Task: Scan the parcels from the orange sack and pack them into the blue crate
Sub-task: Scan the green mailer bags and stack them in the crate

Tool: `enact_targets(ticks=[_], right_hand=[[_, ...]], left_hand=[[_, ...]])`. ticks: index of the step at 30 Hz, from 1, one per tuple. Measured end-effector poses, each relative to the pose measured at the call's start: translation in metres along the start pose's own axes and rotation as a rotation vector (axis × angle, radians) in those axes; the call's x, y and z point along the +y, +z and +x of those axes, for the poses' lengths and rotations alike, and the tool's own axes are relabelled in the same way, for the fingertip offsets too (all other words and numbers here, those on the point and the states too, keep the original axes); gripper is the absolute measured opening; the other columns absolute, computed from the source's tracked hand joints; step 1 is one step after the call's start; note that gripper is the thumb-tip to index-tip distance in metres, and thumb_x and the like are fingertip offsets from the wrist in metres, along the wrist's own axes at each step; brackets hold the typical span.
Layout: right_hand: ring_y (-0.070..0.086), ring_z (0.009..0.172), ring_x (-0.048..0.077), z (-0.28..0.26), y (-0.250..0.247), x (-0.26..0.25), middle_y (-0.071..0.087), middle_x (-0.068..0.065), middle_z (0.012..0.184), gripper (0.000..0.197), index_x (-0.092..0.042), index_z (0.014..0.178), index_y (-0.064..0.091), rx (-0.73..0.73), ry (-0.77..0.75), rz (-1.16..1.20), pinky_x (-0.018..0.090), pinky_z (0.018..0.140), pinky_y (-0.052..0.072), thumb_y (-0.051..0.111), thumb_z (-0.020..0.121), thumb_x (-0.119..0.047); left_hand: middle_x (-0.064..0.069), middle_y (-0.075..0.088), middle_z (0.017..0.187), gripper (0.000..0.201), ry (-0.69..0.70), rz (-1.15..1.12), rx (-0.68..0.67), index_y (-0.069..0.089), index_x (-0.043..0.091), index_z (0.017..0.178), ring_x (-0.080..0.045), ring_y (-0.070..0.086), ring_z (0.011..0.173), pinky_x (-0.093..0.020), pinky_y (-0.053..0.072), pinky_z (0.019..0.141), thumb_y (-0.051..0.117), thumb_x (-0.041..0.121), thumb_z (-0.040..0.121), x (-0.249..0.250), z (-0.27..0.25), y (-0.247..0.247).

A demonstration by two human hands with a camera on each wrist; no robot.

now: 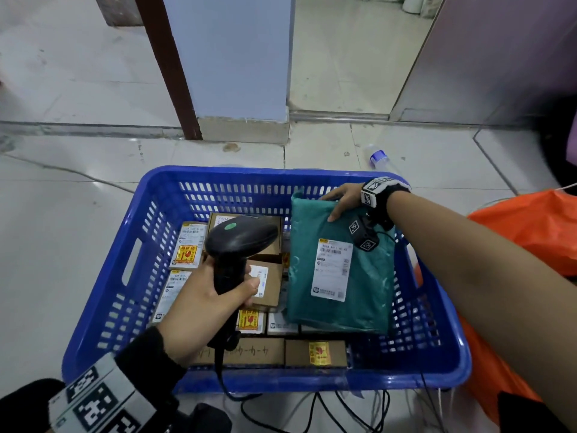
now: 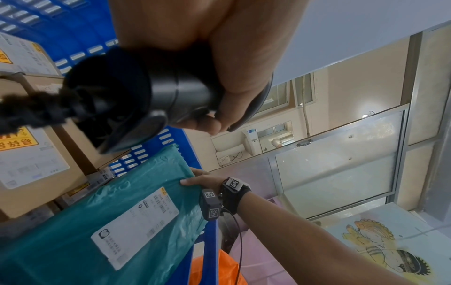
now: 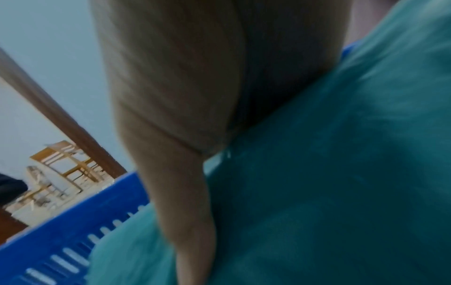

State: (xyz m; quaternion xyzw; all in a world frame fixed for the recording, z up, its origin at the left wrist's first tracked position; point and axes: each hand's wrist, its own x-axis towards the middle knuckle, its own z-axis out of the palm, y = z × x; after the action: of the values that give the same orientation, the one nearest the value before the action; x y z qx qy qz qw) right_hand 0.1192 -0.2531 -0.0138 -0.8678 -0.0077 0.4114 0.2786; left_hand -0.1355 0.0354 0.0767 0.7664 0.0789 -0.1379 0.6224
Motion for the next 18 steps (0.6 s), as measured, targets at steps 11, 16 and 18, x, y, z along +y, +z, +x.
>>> enact_targets(ticks=[11,16,18], right_hand=[[0.054,0.119,0.032,0.008,0.051,0.039,0.049,0.016,0.138,0.060,-0.010,0.138,0.046,0.453,0.082,-0.201,0.039,0.097,0.048,0.066,0.088,-0.036],[0.041,0.136,0.036,0.002,0.089,0.105,0.031,0.019,0.154,0.111,-0.006,0.153,0.014,0.316,0.415,-0.011,0.042,0.111,0.038,0.073,0.071,-0.054],[0.046,0.133,0.034,0.001,0.103,0.117,0.038,0.019,0.150,0.108,-0.003,0.151,0.016,0.331,0.441,0.036,0.041,0.108,0.041,0.074,0.072,-0.049]], left_hand=[[-0.005,0.059,0.071,0.016,0.017,0.044,-0.005,0.057,0.002,0.099,-0.003,0.058,0.058,-0.010,0.046,0.056,0.065,0.010,0.088,0.000,0.007,0.009],[-0.004,0.060,0.069,0.013,0.018,0.076,-0.037,0.059,0.004,0.093,-0.004,0.060,0.059,-0.013,0.047,0.057,0.066,0.012,0.087,0.001,0.006,0.013],[-0.002,0.060,0.067,0.013,0.021,0.090,-0.045,0.059,0.004,0.091,-0.006,0.060,0.060,-0.015,0.047,0.058,0.066,0.014,0.087,0.000,0.007,0.014]])
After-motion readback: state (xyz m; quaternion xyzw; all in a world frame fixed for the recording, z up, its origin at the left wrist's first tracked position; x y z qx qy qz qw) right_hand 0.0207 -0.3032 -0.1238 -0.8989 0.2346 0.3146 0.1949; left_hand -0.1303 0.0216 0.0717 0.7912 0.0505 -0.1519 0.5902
